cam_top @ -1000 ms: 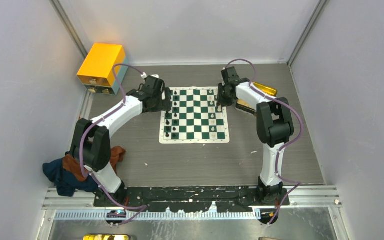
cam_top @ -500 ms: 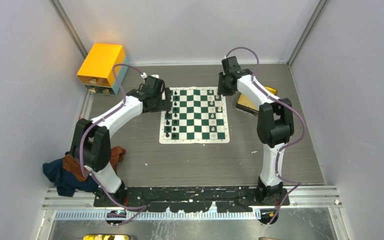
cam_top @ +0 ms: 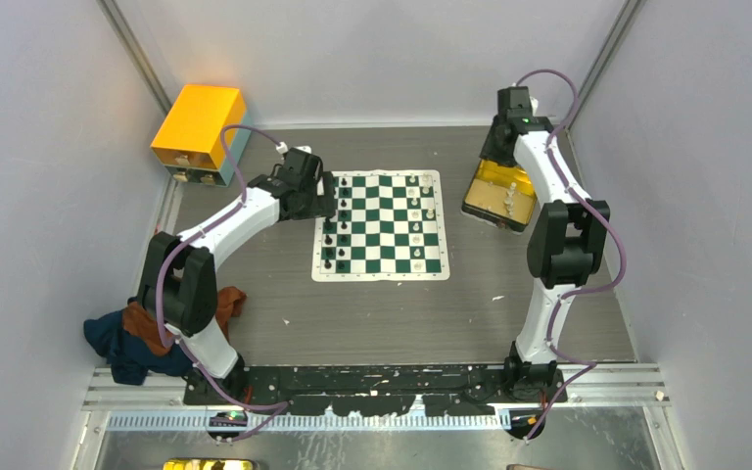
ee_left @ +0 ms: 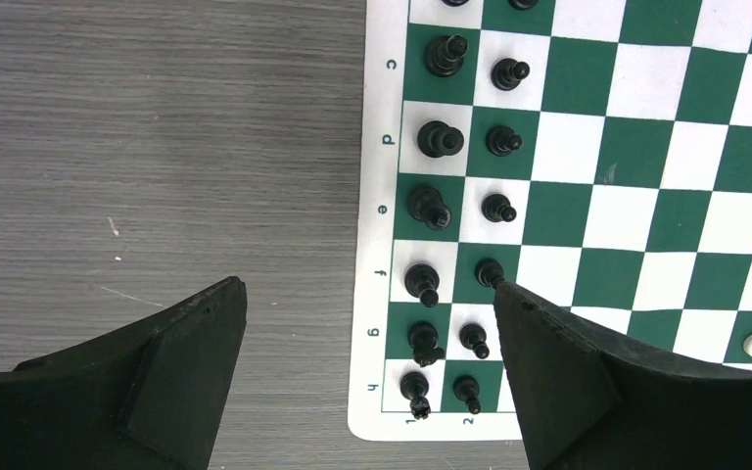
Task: Set up the chess pieces on the board
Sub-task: Pick up the chess piece from the storage box.
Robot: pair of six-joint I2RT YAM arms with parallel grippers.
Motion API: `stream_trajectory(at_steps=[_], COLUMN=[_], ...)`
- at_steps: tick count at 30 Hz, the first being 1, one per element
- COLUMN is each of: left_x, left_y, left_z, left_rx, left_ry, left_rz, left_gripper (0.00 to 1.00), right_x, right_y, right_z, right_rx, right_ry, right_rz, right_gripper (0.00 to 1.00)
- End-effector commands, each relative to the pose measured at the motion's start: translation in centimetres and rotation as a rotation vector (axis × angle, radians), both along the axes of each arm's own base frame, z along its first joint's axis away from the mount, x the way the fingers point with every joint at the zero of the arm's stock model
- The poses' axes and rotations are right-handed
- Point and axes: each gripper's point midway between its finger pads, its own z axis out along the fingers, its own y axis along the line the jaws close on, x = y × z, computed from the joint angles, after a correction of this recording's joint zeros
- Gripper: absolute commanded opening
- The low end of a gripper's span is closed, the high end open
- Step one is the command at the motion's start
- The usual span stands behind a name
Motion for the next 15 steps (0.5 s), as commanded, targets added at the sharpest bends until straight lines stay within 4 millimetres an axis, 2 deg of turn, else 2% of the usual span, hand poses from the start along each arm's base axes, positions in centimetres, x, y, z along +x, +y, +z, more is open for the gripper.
stream_trajectory(at_steps=[1,3,5,7,15], left_x=[1.6,1.8,2.0,2.1,2.4], left_y=[-1.0,-1.1,-1.1,-1.2,-1.4], left_z=[2.2,2.3,2.3,2.3,2.1], left_rx=[-0.040,-0.040,-0.037,-0.033,-0.030], left_ry=[-0.067,-0.068,-0.065,-0.065,-0.059], left_rz=[0.001,-0.001,-0.004,-0.007,-0.009], left_gripper=[0.98,0.98,0.98,0.98,0.98], right_x=[-0.1,-0.1,-0.3,-0.4,-0.9], right_y=[-3.7,-4.5,-6.5,-7.4,-8.8], right_z=[2.7,2.0,1.2,0.5,-2.3], right_rx=[-0.023,-0.027,-0.027,-0.022,-0.001], right_ry=[-0.043,-0.024,-0.004,0.012,0.075], right_rz=[-0.101,-0.120,-0.162,-0.182,-0.211], right_gripper=[0.40,0.41,0.40,0.41,0.41])
